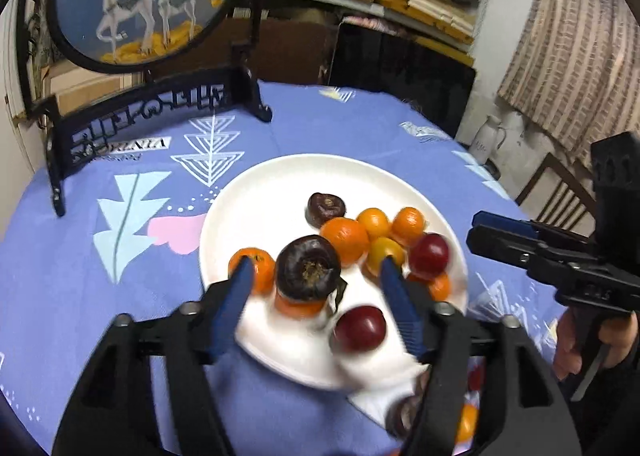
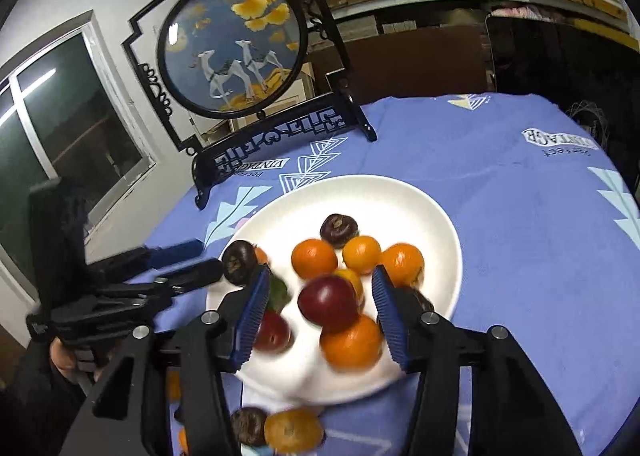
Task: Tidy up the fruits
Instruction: 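Grasp a dark date with the left tool while the right tool grasps a red plum, then release the date and plum onto the white plate with both tools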
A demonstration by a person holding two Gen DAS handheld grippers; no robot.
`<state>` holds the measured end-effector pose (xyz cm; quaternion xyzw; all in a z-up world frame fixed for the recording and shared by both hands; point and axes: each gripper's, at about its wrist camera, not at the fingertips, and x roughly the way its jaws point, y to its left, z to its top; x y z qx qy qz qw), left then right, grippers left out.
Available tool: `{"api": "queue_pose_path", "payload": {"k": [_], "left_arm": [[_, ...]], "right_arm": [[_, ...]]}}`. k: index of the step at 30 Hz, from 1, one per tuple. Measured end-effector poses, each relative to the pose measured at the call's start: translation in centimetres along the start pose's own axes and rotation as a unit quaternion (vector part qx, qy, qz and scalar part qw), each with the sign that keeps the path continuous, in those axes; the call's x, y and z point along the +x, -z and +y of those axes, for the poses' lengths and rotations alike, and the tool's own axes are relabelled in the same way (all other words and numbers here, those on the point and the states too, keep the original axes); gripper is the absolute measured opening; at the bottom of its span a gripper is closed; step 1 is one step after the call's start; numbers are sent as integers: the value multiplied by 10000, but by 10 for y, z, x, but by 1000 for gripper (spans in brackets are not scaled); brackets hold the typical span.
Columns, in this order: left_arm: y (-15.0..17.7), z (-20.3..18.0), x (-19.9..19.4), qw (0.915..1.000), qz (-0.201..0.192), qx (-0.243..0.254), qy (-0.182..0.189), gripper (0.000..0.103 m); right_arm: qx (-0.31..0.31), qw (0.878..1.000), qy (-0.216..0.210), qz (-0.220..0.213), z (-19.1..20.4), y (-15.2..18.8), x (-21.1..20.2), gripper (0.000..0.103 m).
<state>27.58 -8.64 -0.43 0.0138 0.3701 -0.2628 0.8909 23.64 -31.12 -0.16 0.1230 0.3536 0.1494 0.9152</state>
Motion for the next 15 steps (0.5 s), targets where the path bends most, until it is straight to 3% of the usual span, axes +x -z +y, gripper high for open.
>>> {"api": "queue_pose_path", "payload": {"k": [7, 15], "left_arm": [[63, -6, -63, 9988, -22, 486, -103, 74], [123, 3, -65, 9960, 442, 662, -415, 74]], "right_arm": [[-8, 10000, -11, -58, 5, 54, -52, 55], [415, 9991, -51, 20, -6, 107, -81, 57]]}}
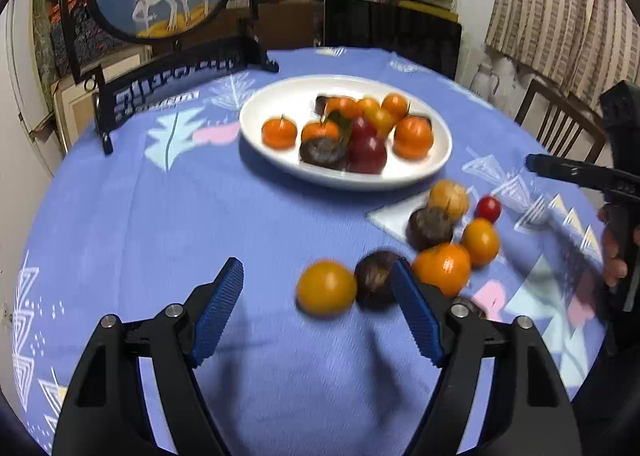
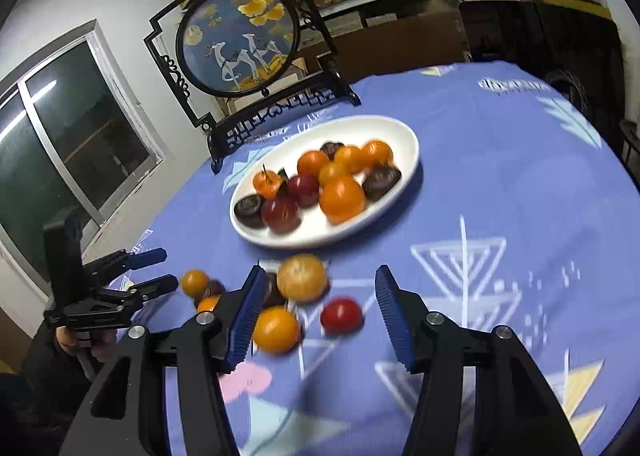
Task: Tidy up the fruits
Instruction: 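Release the date and plum onto the white plate with both tools, then carry a yellow mandarin to the plate with the left tool while the right tool carries a mandarin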
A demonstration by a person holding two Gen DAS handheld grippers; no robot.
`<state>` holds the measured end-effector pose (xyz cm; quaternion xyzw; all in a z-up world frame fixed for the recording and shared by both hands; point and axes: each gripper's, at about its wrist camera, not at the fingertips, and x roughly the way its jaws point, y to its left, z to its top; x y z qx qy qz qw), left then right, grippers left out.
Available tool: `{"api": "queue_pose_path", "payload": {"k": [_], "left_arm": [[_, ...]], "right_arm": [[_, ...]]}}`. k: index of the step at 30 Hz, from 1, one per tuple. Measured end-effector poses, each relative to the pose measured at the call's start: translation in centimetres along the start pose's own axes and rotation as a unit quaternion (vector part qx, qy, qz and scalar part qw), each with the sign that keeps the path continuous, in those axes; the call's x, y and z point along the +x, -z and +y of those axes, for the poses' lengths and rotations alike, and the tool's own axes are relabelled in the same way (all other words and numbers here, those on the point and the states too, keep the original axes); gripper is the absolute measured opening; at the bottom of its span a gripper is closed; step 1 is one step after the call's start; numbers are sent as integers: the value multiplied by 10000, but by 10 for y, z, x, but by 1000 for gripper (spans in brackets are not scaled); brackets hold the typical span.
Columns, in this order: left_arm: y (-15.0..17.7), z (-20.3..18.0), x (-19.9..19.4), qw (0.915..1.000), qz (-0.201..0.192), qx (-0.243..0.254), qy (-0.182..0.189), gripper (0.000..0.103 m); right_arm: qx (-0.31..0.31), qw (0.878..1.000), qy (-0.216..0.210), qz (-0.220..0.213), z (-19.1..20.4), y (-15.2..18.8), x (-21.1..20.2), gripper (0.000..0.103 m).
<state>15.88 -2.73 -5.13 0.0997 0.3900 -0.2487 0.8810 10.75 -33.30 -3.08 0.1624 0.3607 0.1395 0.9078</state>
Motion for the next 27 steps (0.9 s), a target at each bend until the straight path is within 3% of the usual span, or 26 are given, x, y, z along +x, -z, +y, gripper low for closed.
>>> {"api": "queue_pose_path", "payload": {"k": [3, 6, 7, 13, 17, 18, 20, 24, 27], "left_arm": [[5, -2, 5, 9998, 60, 96, -169, 71], [7, -4, 15, 9994, 186, 180, -215, 50], [8, -4, 18, 9995, 227, 174, -148, 48], [2, -7, 31, 9993, 332, 167, -92, 45], [-1, 1, 45, 9978, 647, -83, 127, 44], [0, 0, 44, 9980, 620, -45, 131, 36], [2, -3, 40, 9985, 549, 3, 22, 36], [1, 17, 11, 9981, -240, -520, 215, 36], [1, 26, 9, 9962, -317, -756, 292, 36]], "right_arm": [[61, 10000, 34, 20, -1, 12, -5, 57], [86, 10000, 39, 14, 0, 19, -10, 57], [84, 10000, 38, 7, 1, 20, -11, 57], [48, 9999, -36, 83, 7, 23, -9, 57], [-15, 9998, -49, 211, 12, 24, -3, 57], [-91, 9994, -23, 340, 15, 25, 1, 57], [-439, 9970, 93, 638, 28, 30, 10, 57], [-1310, 9879, 317, 766, 61, 41, 19, 57], [-1503, 9842, 346, 870, 74, 38, 34, 57]]}}
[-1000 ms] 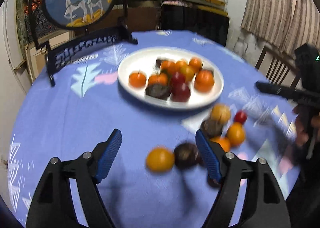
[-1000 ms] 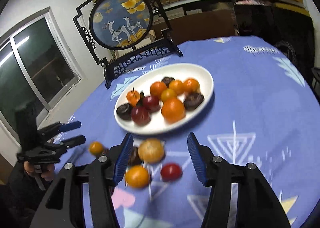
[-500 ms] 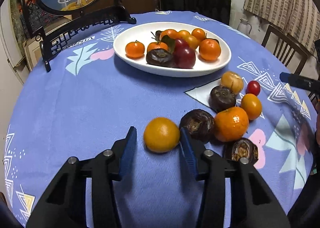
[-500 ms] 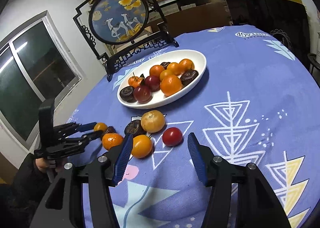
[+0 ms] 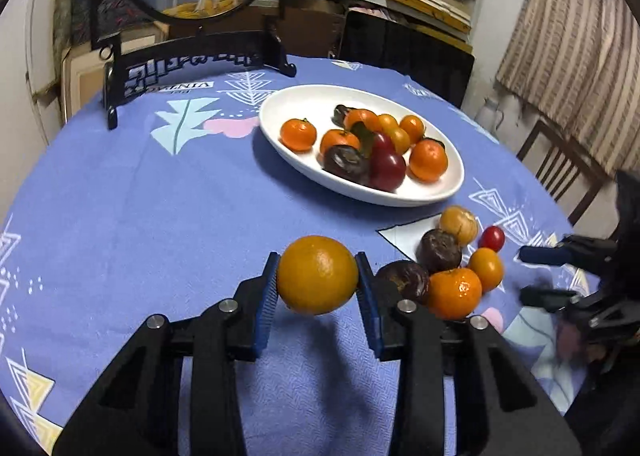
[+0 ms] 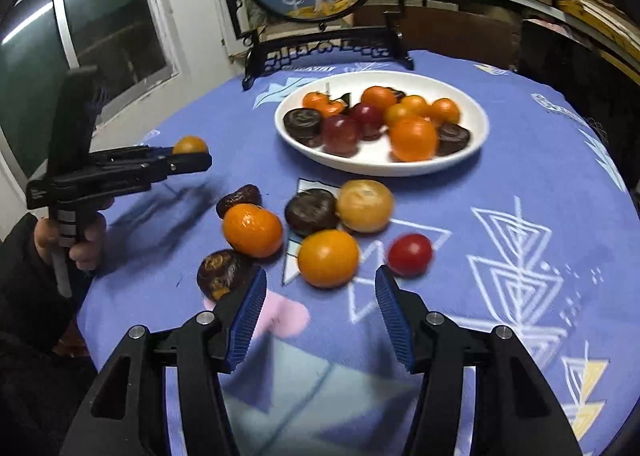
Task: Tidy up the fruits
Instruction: 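Carry a yellow mandarin to the plate with the left tool while the right tool carries a mandarin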
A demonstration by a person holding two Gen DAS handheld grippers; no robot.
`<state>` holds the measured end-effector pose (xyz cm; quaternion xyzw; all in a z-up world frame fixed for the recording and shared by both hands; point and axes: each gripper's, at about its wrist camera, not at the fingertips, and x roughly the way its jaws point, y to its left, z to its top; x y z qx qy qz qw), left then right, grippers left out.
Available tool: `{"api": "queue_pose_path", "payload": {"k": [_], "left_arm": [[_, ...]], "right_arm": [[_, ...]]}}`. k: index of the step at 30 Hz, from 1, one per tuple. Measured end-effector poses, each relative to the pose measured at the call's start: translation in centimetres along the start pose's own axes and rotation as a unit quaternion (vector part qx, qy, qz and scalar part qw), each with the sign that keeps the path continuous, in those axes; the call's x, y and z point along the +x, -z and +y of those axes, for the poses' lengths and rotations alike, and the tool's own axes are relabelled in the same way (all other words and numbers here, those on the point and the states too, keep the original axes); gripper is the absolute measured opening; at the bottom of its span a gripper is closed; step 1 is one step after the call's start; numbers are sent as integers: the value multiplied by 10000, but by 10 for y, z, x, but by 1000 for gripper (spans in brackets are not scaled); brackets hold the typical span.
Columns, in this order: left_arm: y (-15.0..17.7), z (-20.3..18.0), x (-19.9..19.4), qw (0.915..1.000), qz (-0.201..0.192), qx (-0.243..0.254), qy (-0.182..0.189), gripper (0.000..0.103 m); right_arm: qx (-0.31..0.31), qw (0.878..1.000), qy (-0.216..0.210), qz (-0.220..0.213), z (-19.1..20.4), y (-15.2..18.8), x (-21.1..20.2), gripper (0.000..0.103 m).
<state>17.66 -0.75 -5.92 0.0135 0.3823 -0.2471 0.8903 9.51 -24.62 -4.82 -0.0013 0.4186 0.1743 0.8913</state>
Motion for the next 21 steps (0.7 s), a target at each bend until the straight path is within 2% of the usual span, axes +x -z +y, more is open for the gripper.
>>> {"api": "queue_pose_path", "payload": {"k": [4, 7, 12, 15, 21], "left_arm": [[0, -2, -3, 10000, -82, 33, 20, 36], [0, -1, -3, 10000, -81, 19, 30, 36], [1, 2, -8, 9999, -119, -52, 104, 36], [-2, -4, -12, 9999, -128, 92, 65, 36], [-47, -23, -17, 9990, -283, 337, 122, 36]], "right_arm": [[-7, 9994, 167, 312, 2, -10, 28, 57], [226, 9988, 119, 412, -5, -13, 40, 41], [393, 9991, -32, 164, -8, -8, 19, 40], [507, 9983, -248, -111, -16, -11, -5, 40], [720, 9959, -201, -505, -51, -50, -30, 40]]}}
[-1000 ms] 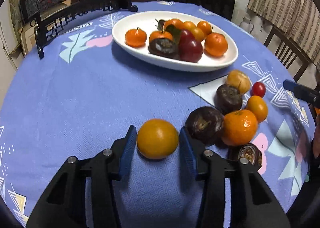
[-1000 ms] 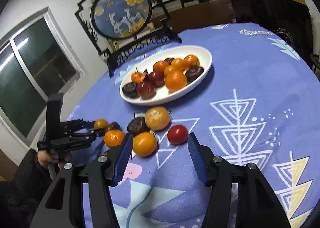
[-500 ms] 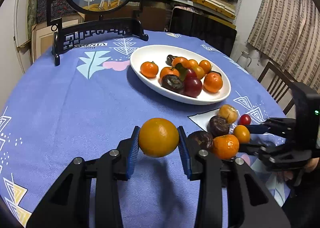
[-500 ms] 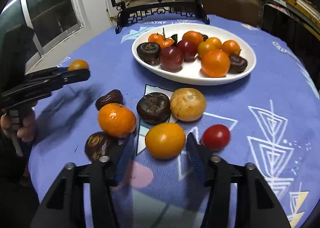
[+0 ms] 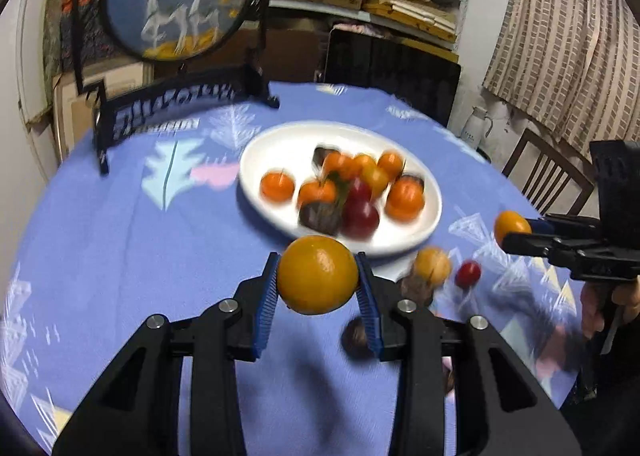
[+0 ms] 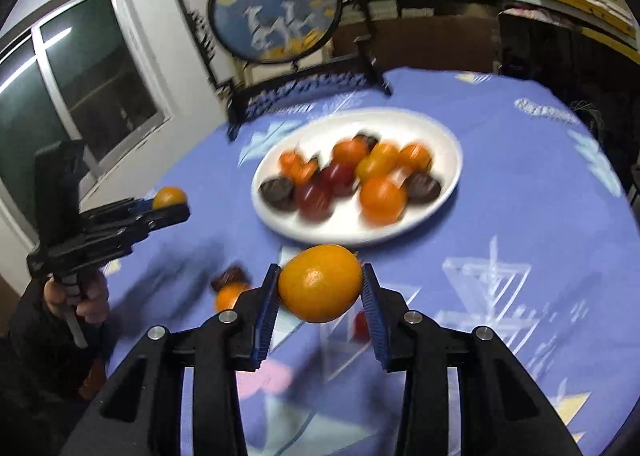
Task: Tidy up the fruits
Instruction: 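Carry a yellow mandarin to the plate with the left tool while the right tool carries a mandarin, then carry a dark date to the plate with the left tool while the right tool carries a red plum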
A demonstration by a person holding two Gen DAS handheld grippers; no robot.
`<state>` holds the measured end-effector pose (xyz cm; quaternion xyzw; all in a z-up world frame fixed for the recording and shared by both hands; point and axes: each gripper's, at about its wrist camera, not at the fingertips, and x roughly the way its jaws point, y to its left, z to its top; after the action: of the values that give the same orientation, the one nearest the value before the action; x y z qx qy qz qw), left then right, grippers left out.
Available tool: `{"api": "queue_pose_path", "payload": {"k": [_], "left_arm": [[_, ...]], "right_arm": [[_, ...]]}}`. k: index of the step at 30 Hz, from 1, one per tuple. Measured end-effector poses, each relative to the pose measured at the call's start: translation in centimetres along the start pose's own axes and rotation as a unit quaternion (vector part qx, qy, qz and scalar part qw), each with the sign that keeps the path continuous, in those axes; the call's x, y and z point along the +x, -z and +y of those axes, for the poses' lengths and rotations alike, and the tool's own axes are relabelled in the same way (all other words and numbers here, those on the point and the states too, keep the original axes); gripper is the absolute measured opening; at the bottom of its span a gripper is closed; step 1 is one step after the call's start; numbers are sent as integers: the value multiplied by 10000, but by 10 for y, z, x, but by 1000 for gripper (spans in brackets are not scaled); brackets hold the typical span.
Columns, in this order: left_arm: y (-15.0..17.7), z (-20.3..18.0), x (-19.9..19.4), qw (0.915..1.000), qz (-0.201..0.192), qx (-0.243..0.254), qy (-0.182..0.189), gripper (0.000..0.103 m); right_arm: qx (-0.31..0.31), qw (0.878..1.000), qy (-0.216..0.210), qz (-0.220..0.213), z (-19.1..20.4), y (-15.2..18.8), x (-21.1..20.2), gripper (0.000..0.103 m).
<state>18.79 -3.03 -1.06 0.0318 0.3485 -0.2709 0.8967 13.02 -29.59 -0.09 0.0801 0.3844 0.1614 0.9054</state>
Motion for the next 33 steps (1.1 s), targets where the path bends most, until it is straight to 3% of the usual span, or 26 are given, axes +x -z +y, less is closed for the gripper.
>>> {"api": "queue_pose_path", "payload": {"k": [5, 14, 15, 16, 17, 19, 23, 26, 33], "left_arm": [[-48, -9, 32, 9999, -11, 125, -47, 36], [-99, 12, 121, 9982, 465, -353, -140, 36], [-101, 14, 130, 9975, 550, -414, -150, 41], [-101, 16, 134, 9967, 623, -493, -183, 54], [-99, 19, 134, 9959, 618, -610, -237, 60], [-94, 20, 124, 9960, 492, -739, -102, 70], [-79, 6, 86, 9986, 296, -434, -30, 70], [-51, -15, 54, 9995, 252, 121, -126, 75], [40, -60, 5, 9932, 654, 967, -2, 75]], "right_arm": [[173, 9996, -62, -233, -18, -48, 15, 40], [437, 9987, 78, -252, -40, -108, 87, 41], [469, 9986, 92, -245, -42, -110, 92, 42], [518, 9983, 112, -257, -45, -112, 98, 45], [565, 9980, 117, -273, -46, -111, 99, 51], [652, 9973, 61, -347, -48, -107, 95, 52], [514, 9979, 93, -389, -39, -87, 73, 52], [428, 9982, 45, -424, -34, -65, 50, 55], [456, 9980, 244, -350, -34, 4, 9, 57]]}}
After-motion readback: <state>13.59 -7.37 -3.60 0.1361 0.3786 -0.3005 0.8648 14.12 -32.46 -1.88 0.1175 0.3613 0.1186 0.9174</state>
